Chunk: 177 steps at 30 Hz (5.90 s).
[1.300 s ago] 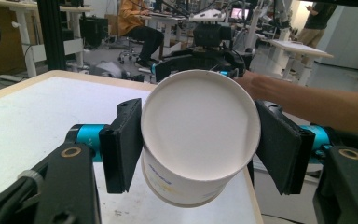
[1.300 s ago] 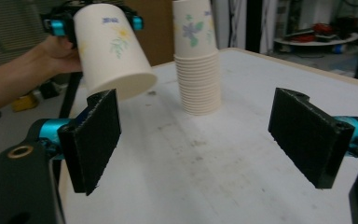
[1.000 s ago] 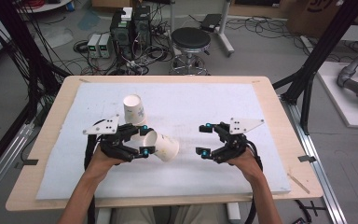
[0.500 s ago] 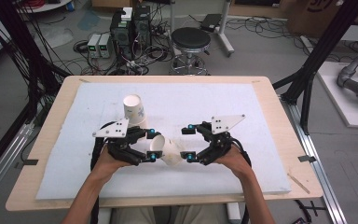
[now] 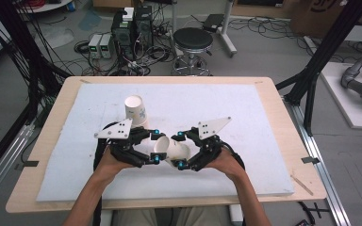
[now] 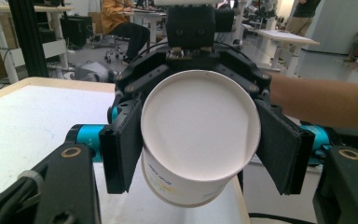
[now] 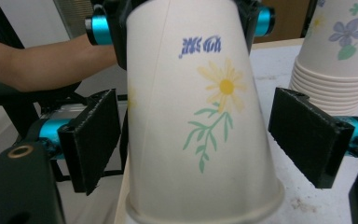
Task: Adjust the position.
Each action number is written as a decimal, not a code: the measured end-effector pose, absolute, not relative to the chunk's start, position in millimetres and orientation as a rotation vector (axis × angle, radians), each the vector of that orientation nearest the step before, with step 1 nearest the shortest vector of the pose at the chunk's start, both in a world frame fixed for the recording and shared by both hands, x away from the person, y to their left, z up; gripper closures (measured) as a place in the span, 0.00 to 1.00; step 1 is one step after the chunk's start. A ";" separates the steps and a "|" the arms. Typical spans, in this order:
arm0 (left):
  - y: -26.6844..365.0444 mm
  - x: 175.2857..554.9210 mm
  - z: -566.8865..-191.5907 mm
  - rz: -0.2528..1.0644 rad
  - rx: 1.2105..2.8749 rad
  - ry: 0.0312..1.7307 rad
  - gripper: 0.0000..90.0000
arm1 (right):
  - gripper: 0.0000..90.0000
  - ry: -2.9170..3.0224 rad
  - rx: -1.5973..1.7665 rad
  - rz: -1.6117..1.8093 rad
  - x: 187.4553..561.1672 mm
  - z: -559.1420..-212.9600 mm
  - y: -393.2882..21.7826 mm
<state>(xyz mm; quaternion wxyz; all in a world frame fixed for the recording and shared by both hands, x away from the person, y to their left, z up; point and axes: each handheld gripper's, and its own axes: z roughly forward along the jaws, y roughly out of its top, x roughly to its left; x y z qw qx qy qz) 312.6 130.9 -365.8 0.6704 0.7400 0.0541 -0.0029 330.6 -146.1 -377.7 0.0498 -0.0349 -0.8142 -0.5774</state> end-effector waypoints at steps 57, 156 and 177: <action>126.3 313.7 -338.9 0.095 2.342 0.176 0.07 | 0.35 -2.932 -0.144 -1.134 324.4 -355.2 -127.7; 136.9 321.6 -404.2 0.007 2.056 0.211 0.40 | 0.19 -2.724 -0.242 -1.587 328.6 -359.4 -162.2; 152.7 325.0 -409.8 -0.037 1.782 0.202 0.40 | 0.19 -2.491 -0.345 -1.794 330.1 -395.9 -173.8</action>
